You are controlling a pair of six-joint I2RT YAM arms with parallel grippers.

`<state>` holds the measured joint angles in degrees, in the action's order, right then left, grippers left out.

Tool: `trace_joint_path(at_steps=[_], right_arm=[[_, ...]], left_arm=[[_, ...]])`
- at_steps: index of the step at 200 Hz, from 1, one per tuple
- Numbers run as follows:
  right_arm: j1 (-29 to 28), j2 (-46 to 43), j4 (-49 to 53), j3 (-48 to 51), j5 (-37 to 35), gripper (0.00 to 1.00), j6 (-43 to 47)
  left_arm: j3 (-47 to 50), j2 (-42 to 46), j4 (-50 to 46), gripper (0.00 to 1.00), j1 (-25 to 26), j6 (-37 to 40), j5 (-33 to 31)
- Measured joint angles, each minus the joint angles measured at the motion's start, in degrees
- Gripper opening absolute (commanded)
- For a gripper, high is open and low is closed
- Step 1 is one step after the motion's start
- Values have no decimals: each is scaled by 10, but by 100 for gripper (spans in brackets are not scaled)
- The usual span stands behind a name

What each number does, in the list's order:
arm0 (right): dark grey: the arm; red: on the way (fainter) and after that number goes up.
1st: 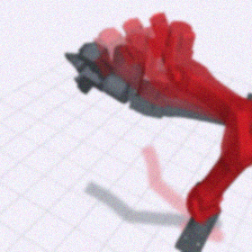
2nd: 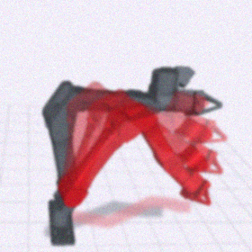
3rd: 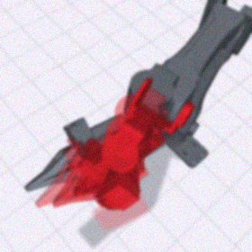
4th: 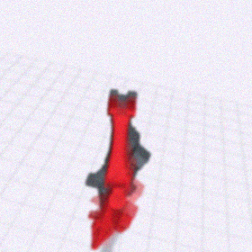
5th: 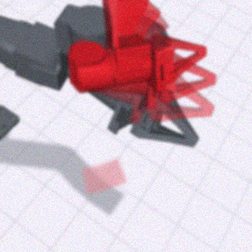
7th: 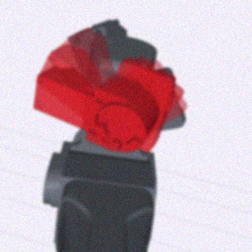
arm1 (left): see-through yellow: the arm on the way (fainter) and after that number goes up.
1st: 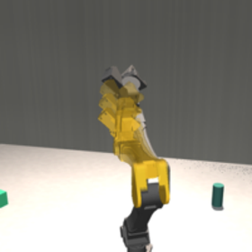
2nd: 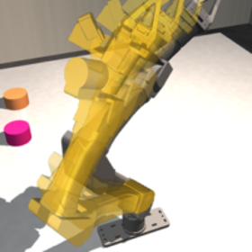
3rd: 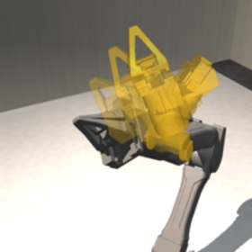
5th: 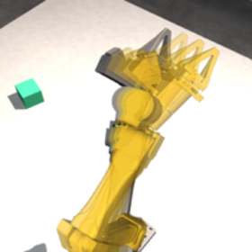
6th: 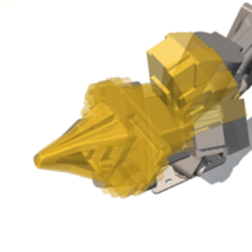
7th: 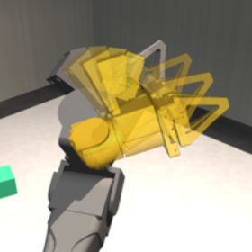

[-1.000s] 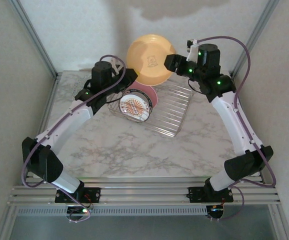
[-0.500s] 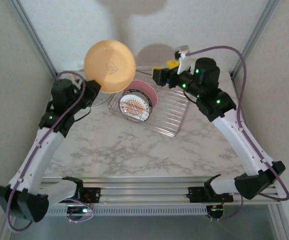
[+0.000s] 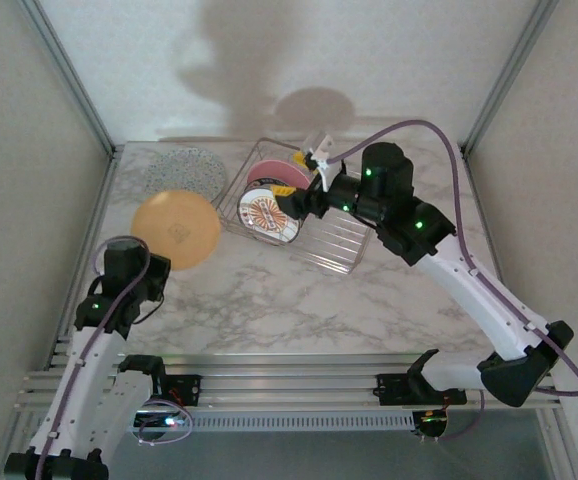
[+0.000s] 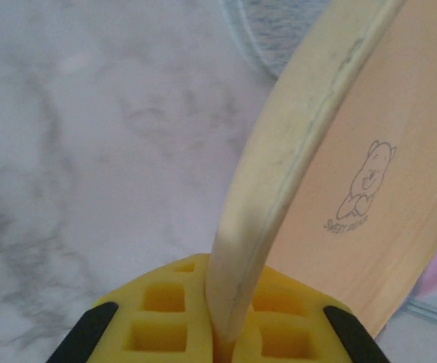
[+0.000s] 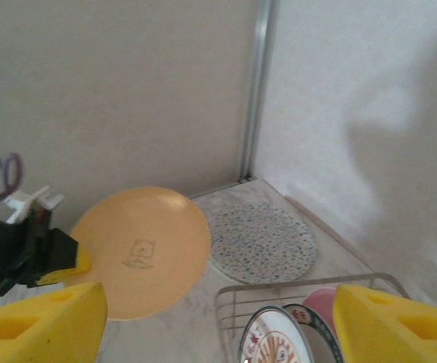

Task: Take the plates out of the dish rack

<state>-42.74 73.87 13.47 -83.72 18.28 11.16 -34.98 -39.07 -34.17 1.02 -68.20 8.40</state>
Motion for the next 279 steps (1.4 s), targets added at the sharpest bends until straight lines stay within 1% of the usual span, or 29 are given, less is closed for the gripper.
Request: trace_joint_path(at_steps=[31,49,73,89,118,163,214,229,256,279], right_arm=[[-18,-14,8,15,27,80,44],[-22,-19,13,17,30,80,60],[-22,-23,15,19,30,80,70],[-22,-23,18,20,29,80,74],[-22,-23,26,26,28,80,76],[-22,-23,27,35,9,80,75],[-22,-18,25,35,2,80,73],[-22,-14,22,35,-7,80,72],[-23,-6,21,35,-39,79,64],[-23,2,21,35,-87,80,59]], left_arm=[[64,-3,-1,0,0,-25,-7],[94,-16,8,0,0,-33,-8],[122,-38,31,0,0,-41,-8],[136,-60,64,0,0,-43,-7],[149,-96,102,0,0,-43,-5],[156,-125,156,0,0,-43,6],[166,-155,191,0,0,-43,19],[166,-164,200,8,0,-42,22],[166,-182,221,15,-1,-40,29],[166,-187,231,21,-1,-36,36]])
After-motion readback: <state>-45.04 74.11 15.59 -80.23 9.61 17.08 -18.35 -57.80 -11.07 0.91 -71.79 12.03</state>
